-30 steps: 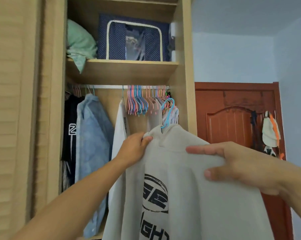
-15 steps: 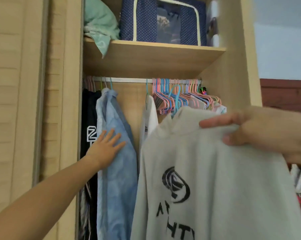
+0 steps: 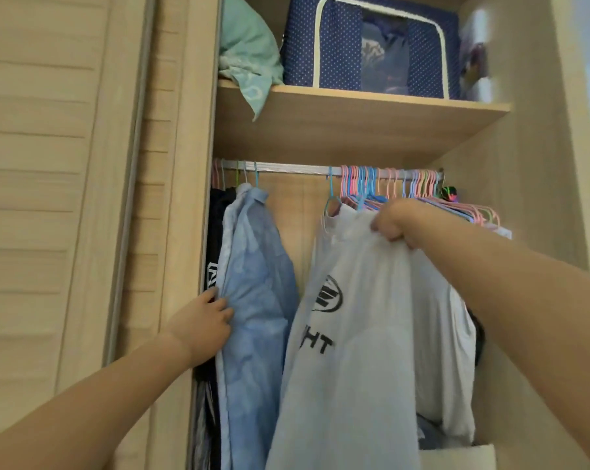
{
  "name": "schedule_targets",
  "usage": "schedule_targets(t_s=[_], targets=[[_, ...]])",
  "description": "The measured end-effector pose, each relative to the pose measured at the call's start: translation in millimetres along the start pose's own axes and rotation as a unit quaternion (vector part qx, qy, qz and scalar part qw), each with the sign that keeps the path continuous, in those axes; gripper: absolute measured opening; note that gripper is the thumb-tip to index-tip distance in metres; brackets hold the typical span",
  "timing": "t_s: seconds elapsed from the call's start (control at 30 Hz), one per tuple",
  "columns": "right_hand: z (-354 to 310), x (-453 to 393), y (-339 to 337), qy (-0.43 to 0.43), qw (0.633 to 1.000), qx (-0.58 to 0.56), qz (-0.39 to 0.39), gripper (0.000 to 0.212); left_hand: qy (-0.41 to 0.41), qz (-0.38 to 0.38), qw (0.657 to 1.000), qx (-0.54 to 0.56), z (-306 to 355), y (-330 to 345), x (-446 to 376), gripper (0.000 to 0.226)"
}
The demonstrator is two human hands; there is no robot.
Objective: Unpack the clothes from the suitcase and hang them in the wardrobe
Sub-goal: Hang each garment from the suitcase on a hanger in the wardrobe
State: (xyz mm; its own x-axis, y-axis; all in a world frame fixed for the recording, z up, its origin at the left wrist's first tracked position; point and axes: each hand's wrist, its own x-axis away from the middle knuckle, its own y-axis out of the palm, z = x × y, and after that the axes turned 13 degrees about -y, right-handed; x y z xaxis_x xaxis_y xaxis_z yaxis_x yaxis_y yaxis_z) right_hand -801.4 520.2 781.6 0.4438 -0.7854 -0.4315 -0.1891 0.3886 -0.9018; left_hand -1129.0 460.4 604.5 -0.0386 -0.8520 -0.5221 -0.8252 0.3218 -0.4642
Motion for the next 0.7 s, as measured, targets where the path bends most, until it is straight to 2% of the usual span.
schedule_targets(t_s=[0.03,0.1,0.13,0.2,0.27,0.37,0.43,0.5,0.57,0.7], targets=[[13.5,-1.1,3.1,0.026,1.0,-0.009,0.008,0.042,0.009,0.036,0.999,0.019,-3.8,4.2,3.7,0.036],[34.9,-7.0,4.7,0.049,0.998,-0.007,0.039,0.043,0.017,0.154,0.987,0.031,-13.5,11.8,3.7,0.03],[37.7,-9.8,4.0,0.063,0.997,-0.002,0.054,0.046,0.002,0.21,0.976,0.049,-20.8,13.5,1.5,0.027],[26.4,-13.4,3.2,0.046,0.994,-0.02,0.097,0.051,-0.064,0.265,0.958,0.085,-41.6,12.8,-6.6,0.029],[8.3,-23.5,3.7,-0.003,0.993,-0.049,0.109,0.051,-0.14,0.274,0.946,0.107,-63.0,1.8,-16.7,0.038],[-8.4,-50.8,-3.2,-0.018,0.981,-0.136,0.134,0.038,-0.202,0.283,0.923,0.165,-76.7,-10.0,-38.8,0.054],[-14.4,-71.6,-13.5,-0.025,0.977,-0.147,0.154,0.034,-0.252,0.302,0.892,0.221,-76.9,-19.4,-56.1,0.062],[-23.3,-94.1,-23.4,-0.021,0.979,-0.114,0.169,0.037,-0.321,0.329,0.845,0.272,-77.0,-26.7,-71.5,0.068],[-35.8,-114.1,-33.4,-0.019,0.987,-0.059,0.146,0.045,-0.367,0.35,0.813,0.287,-75.7,-27.7,-81.1,0.07],[-53.2,-166.4,-45.5,-0.034,0.985,0.0,0.17,0.048,-0.367,0.39,0.799,0.274,-73.4,-17.9,-87.4,0.052]])
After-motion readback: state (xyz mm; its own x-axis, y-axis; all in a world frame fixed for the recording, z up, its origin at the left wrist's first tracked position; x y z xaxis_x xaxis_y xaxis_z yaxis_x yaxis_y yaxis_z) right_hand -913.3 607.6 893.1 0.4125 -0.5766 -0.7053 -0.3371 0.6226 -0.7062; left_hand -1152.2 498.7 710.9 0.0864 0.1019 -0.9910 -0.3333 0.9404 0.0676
